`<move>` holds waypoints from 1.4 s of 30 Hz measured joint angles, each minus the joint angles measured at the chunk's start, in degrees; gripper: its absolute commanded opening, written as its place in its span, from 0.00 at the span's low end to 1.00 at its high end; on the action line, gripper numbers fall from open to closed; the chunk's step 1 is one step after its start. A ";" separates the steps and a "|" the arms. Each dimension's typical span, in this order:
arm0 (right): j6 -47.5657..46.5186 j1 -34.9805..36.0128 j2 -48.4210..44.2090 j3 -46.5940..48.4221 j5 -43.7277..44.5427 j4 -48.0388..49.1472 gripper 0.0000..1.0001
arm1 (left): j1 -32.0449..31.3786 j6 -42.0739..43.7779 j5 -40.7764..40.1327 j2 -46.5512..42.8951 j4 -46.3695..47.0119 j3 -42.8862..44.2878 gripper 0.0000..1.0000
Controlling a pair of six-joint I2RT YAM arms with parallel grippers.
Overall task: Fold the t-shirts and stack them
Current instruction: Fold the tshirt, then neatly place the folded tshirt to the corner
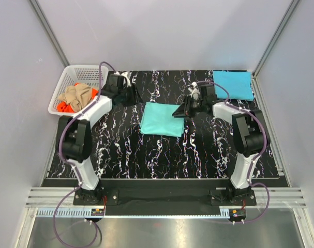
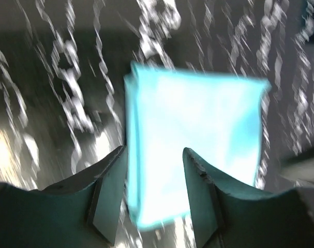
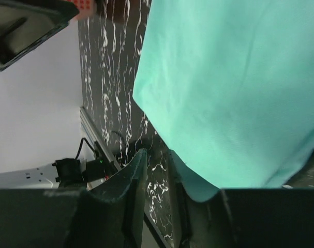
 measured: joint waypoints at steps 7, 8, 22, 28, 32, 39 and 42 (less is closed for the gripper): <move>-0.61 2.95 2.08 -6.67 -0.98 0.74 0.30 | -8.68 -3.54 4.52 -5.20 6.93 -14.40 0.51; -0.96 2.86 2.73 -7.50 -0.85 0.68 0.31 | -10.01 -4.09 4.94 -4.39 7.61 -15.78 0.51; -5.18 2.51 0.74 -14.05 2.54 0.87 0.28 | -11.45 -7.76 -1.40 -3.17 7.89 -21.11 0.52; -6.75 2.47 -0.17 -13.60 4.85 -2.29 0.35 | -11.41 -7.06 -6.25 -4.57 3.34 -20.68 0.53; -7.72 2.36 -2.97 -13.57 6.93 -5.46 0.55 | -11.39 -6.95 -6.36 -8.09 0.96 -20.76 0.57; -9.88 -0.17 -7.06 -4.90 12.15 -14.36 0.71 | -10.80 -5.35 -4.59 -15.52 -5.11 -14.88 0.58; -12.07 -1.29 -5.29 2.45 14.27 -16.92 0.74 | -10.58 -3.85 -2.32 -18.12 -6.73 -12.50 0.58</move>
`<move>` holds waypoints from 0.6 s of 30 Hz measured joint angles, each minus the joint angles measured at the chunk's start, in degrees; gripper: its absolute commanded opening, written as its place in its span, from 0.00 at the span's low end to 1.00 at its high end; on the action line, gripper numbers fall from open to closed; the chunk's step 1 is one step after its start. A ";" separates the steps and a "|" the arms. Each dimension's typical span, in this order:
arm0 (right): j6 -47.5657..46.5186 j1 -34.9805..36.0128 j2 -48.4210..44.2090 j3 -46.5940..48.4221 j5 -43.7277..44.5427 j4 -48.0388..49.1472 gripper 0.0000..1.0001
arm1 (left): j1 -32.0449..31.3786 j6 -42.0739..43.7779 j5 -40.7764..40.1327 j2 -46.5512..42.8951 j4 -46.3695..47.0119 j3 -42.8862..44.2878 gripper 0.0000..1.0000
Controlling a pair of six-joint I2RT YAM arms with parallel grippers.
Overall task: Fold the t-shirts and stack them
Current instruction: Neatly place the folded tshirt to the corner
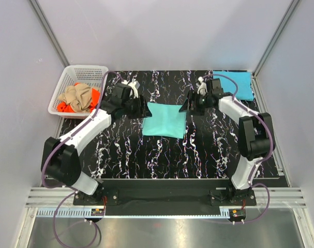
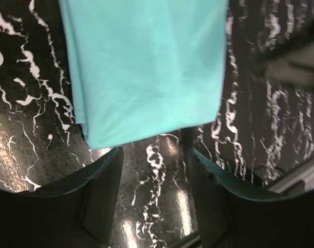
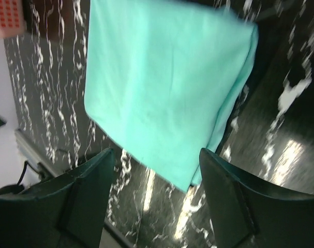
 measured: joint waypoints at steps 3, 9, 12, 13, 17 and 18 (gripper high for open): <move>-2.32 -1.05 3.69 6.80 0.98 -1.40 0.78 | 0.09 2.12 2.71 -3.02 -1.62 0.79 0.58; -6.38 -3.17 13.99 18.14 1.29 -6.12 0.83 | 0.11 7.41 6.08 -7.02 -6.23 0.79 0.59; -8.46 -3.87 19.61 23.41 0.55 -8.83 0.86 | 0.11 9.88 7.54 -7.13 -7.41 0.52 0.59; -8.92 -4.00 20.96 24.57 0.02 -9.14 0.86 | 0.11 10.47 8.04 -7.15 -7.41 0.11 0.59; -10.25 -4.04 26.99 29.11 -3.91 -10.08 0.87 | 0.11 11.63 10.12 -7.87 -7.28 -2.99 0.58; -10.40 -4.11 27.82 30.08 -5.44 -10.10 0.89 | 0.11 11.76 10.49 -7.89 -7.34 -3.34 0.58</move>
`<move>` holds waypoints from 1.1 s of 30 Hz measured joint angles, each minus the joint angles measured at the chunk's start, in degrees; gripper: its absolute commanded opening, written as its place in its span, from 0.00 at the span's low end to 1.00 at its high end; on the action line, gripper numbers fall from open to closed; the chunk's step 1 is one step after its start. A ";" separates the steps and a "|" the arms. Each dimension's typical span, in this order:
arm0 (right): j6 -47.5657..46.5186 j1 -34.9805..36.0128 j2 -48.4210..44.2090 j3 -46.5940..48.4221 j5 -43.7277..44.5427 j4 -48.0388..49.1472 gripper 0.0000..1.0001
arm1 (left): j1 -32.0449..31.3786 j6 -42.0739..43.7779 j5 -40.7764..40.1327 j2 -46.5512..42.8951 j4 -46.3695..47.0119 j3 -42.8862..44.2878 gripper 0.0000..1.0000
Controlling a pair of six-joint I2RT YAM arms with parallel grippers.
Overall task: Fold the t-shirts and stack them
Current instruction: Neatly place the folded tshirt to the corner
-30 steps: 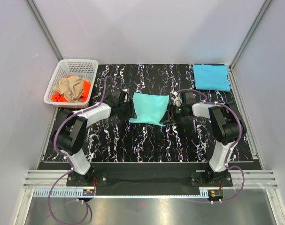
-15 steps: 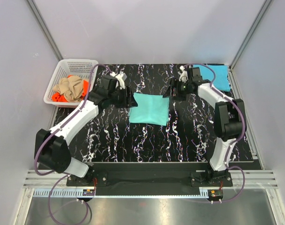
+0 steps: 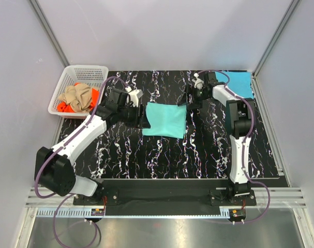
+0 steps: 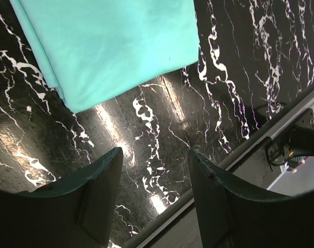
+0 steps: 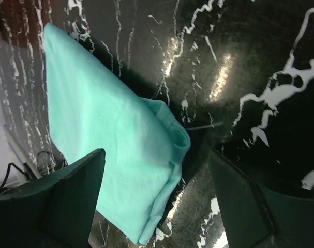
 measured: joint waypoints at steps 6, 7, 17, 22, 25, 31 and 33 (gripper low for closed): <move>-0.72 0.00 1.84 1.44 -4.92 0.70 0.88 | 0.09 0.85 0.94 -0.09 0.04 -0.04 0.58; -0.92 0.00 1.97 1.49 -5.35 0.68 0.88 | 0.20 0.92 0.98 -0.09 0.07 -0.04 0.58; -1.25 0.96 3.21 3.02 -5.40 0.13 0.77 | 1.75 0.92 1.97 -0.11 0.15 -0.04 0.57; -1.44 0.98 5.20 4.96 -5.90 -0.83 0.50 | 2.69 0.87 2.67 -0.11 0.61 -0.04 0.57; -1.75 1.01 6.10 5.09 -6.19 -1.49 0.25 | 3.37 0.85 2.73 -0.11 1.14 -0.13 0.57; 0.55 1.09 3.80 -1.16 -6.23 2.27 0.00 | 3.80 0.83 2.75 -0.09 1.42 -0.52 0.56; 2.54 1.20 1.27 -5.22 -5.46 4.55 0.00 | 3.80 0.85 2.73 -0.09 1.40 -0.55 0.56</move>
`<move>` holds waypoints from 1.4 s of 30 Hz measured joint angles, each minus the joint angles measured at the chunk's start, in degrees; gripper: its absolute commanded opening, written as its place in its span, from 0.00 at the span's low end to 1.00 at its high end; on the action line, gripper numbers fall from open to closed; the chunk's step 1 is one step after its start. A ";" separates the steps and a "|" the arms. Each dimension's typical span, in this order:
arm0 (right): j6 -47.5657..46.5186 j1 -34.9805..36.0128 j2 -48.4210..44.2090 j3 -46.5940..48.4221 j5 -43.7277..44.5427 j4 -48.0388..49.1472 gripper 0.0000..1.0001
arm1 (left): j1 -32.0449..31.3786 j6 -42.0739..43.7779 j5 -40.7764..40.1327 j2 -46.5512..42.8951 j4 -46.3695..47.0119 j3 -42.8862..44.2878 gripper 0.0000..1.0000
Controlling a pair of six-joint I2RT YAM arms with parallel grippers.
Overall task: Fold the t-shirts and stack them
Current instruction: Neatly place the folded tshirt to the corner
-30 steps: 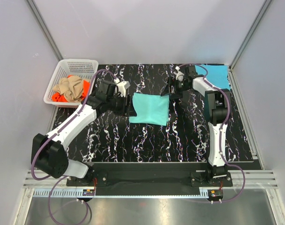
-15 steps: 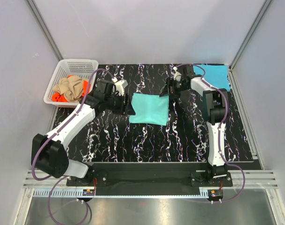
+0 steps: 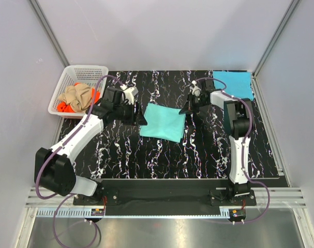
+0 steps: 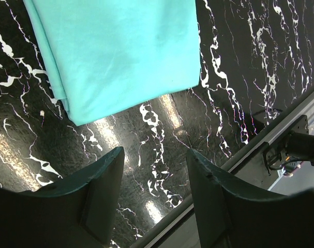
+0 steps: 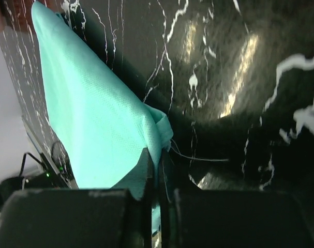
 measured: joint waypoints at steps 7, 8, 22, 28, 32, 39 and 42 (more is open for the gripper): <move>10.75 4.04 -9.49 -10.21 9.75 6.71 0.00 | 0.63 0.04 -0.13 0.00 -0.04 0.00 0.56; 11.85 5.11 -10.38 -10.47 11.21 6.88 0.00 | 0.70 0.04 -0.22 0.00 -0.04 0.00 0.56; 13.94 11.41 -15.47 -10.49 25.22 6.32 0.00 | 1.22 0.07 -0.98 2.05 -0.15 0.00 0.56; 3.58 7.89 -15.32 -8.00 15.72 3.17 0.00 | 1.29 0.04 -0.74 2.12 -0.07 0.00 0.56; -0.42 0.92 -14.69 -6.78 6.10 3.54 0.00 | 1.29 -0.15 0.13 1.95 0.24 -0.24 0.56; -9.03 -9.49 -6.75 6.56 2.23 -5.20 0.00 | 1.29 -1.49 3.85 0.72 1.46 -1.22 0.55; -12.83 -10.08 -3.78 13.55 3.04 -9.94 0.00 | 1.29 -2.10 5.25 -0.42 1.90 -1.49 0.55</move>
